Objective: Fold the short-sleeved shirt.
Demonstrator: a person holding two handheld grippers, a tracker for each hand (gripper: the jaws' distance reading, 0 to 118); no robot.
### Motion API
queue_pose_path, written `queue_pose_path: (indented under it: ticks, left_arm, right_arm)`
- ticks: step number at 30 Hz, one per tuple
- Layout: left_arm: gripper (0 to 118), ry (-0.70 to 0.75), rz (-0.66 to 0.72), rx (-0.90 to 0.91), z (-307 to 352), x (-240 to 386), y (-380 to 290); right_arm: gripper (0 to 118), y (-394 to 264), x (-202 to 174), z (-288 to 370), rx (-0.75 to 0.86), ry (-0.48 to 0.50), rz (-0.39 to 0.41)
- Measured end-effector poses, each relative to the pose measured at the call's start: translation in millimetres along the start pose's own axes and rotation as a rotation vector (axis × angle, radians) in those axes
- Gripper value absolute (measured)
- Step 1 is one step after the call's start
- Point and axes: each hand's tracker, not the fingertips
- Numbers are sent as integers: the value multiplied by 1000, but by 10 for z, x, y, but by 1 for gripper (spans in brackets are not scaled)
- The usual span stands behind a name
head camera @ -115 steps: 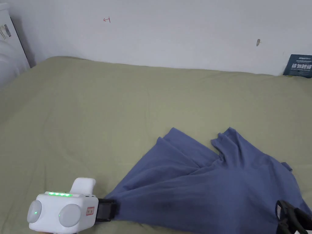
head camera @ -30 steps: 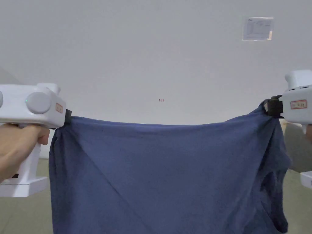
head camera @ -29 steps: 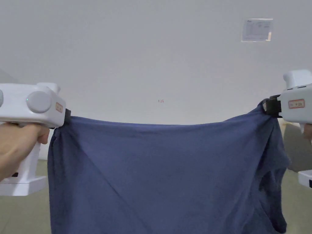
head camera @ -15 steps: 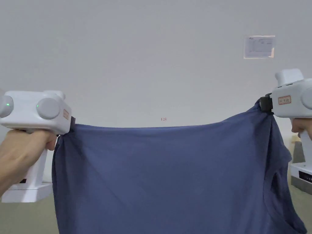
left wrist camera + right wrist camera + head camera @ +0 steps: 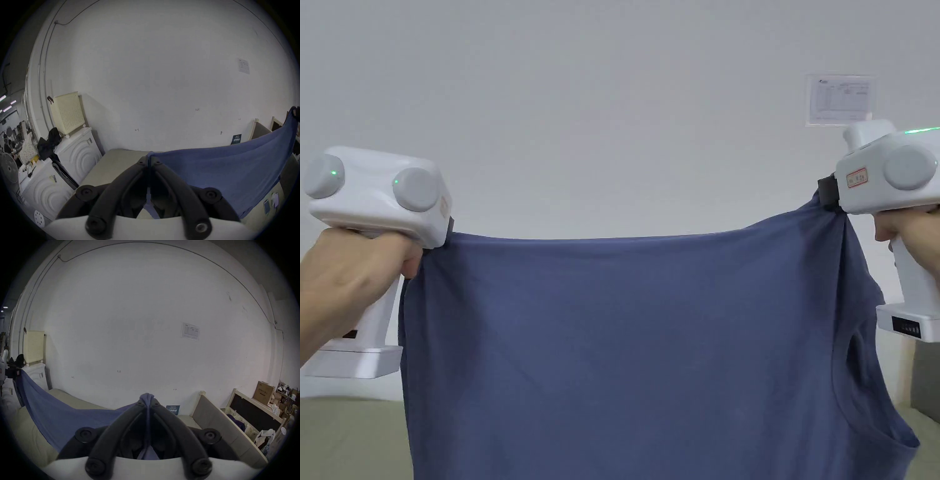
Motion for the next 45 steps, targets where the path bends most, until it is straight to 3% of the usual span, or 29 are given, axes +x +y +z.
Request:
queue_pose_path:
  ticks: [10, 17, 21, 23, 25, 27, 31, 34, 45]
  left_arm:
    - [0, 41, 1, -3, -710, 305, -125]
    - [0, 27, -5, -70, -1266, 518, -694]
    - [0, 8, -34, -143, -1492, 600, -1233]
    - [0, -28, -30, -212, -1533, 601, -1608]
    - [0, -46, -44, -232, -1463, 577, -1968]
    - [0, -68, -46, -271, -1312, 514, -2356]
    - [0, -97, -42, -338, -819, 329, -3095]
    - [0, -101, -72, -394, -517, 153, -3636]
    - [0, -147, -36, -485, 949, -383, -4974]
  right_arm:
    - [4, -145, -93, -744, -17, -29, 12]
    - [4, -792, -168, -1207, -110, -34, 21]
    - [4, -1460, -238, -1220, -191, 12, 21]
    - [4, -1870, -287, -1087, -250, 12, 50]
    - [4, -2268, -292, -818, -276, 55, -18]
    - [4, -2646, -310, -514, -310, 68, -21]
    - [4, -3305, -368, 190, -412, 116, 49]
    - [4, -3767, -349, 755, -452, 153, -42]
    - [4, -4773, -205, 2488, -565, 162, -114]
